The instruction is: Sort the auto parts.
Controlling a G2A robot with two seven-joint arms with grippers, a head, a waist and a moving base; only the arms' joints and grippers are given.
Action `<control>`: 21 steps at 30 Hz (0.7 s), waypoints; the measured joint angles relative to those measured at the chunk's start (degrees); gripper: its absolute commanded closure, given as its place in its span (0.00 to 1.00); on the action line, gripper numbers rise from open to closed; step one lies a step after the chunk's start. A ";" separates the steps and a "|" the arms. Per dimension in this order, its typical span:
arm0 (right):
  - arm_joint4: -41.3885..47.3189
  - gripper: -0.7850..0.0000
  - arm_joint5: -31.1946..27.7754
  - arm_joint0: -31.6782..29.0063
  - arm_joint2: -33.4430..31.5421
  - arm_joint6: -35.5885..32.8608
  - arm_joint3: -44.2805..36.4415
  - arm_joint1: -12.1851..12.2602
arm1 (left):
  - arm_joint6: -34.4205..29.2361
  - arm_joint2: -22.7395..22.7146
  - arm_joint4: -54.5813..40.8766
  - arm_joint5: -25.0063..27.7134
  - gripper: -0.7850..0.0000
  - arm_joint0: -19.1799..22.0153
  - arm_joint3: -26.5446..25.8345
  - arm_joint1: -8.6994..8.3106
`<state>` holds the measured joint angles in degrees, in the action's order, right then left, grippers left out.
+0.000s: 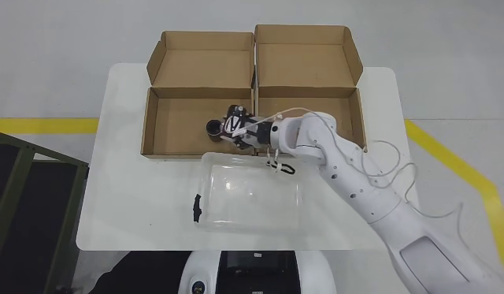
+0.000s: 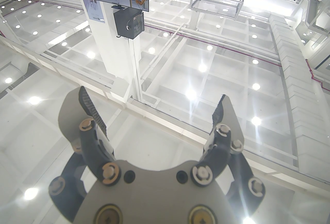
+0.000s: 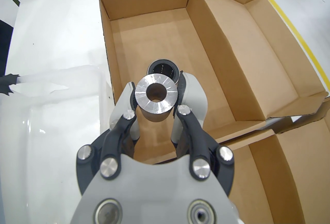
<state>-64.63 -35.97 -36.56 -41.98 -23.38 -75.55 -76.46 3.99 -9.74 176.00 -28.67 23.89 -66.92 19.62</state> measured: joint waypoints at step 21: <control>-2.57 0.91 2.29 3.93 3.08 -4.16 6.37 -2.75 | 0.00 0.00 0.00 0.00 0.00 0.00 0.00 0.00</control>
<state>-67.21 -33.68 -32.63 -38.90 -27.54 -69.18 -79.21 3.99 -9.74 176.00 -28.67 23.89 -66.92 19.62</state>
